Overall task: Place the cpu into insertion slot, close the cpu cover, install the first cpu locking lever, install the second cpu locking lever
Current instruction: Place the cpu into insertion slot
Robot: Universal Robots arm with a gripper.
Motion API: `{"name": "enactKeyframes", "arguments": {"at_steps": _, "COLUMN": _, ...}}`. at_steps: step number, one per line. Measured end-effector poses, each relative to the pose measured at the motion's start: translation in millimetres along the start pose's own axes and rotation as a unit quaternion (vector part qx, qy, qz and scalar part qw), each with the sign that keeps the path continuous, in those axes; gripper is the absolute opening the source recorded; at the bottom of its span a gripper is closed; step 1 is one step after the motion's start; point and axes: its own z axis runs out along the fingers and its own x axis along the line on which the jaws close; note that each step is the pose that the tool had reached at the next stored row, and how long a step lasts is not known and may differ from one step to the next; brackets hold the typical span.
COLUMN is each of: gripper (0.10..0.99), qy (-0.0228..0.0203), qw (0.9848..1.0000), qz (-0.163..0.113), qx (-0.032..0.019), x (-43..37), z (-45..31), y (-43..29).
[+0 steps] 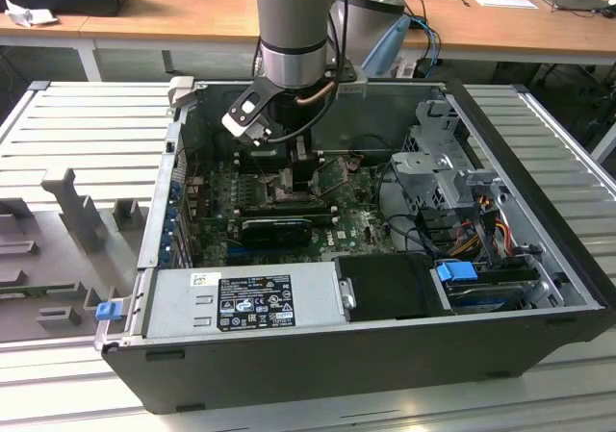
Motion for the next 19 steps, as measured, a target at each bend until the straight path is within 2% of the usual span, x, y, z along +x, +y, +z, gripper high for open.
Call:
{"name": "enactKeyframes", "arguments": {"at_steps": 6, "gripper": 0.529, "qy": 0.0000, "qw": 1.0000, "qz": 0.000, "qx": 0.0000, "x": 5.7, "z": 8.7, "y": -4.3}}
{"name": "enactKeyframes", "arguments": {"at_steps": 12, "gripper": 0.529, "qy": 0.0000, "qw": 1.0000, "qz": 0.000, "qx": 0.0000, "x": 8.9, "z": 19.7, "y": -5.7}}
{"name": "enactKeyframes", "arguments": {"at_steps": 19, "gripper": 0.529, "qy": -0.0002, "qw": 1.0000, "qz": 0.001, "qx": 0.0000, "x": 9.4, "z": 23.7, "y": -7.6}}
